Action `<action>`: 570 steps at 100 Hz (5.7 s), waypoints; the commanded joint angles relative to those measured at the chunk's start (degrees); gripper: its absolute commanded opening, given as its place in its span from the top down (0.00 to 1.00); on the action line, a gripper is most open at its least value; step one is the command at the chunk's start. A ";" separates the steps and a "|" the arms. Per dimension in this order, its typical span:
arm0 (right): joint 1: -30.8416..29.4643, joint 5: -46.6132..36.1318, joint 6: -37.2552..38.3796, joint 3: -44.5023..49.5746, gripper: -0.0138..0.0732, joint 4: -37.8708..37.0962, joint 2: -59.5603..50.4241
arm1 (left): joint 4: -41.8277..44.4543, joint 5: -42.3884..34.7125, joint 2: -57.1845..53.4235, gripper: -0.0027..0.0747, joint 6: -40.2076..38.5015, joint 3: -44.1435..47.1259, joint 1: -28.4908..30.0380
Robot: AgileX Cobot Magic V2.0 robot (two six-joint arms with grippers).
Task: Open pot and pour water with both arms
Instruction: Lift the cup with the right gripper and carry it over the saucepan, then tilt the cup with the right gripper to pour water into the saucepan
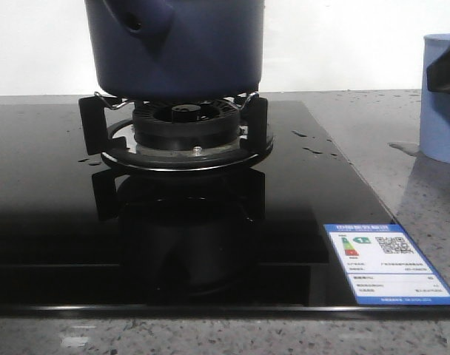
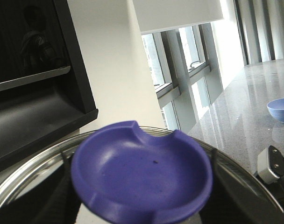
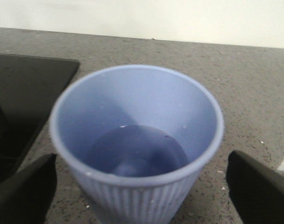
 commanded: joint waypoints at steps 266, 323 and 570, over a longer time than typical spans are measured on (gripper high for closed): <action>10.42 24.17 20.79 -51.17 0.61 -58.59 17.76 | -7.46 -0.56 -2.90 0.62 -3.64 -1.81 0.12; 10.60 18.25 20.79 -51.17 0.61 -79.56 21.41 | -7.42 -1.31 -3.49 0.62 -3.64 -1.81 0.12; 10.35 19.11 19.66 -63.56 0.61 -134.11 25.99 | -7.33 0.23 -3.49 0.62 -3.64 -1.81 0.12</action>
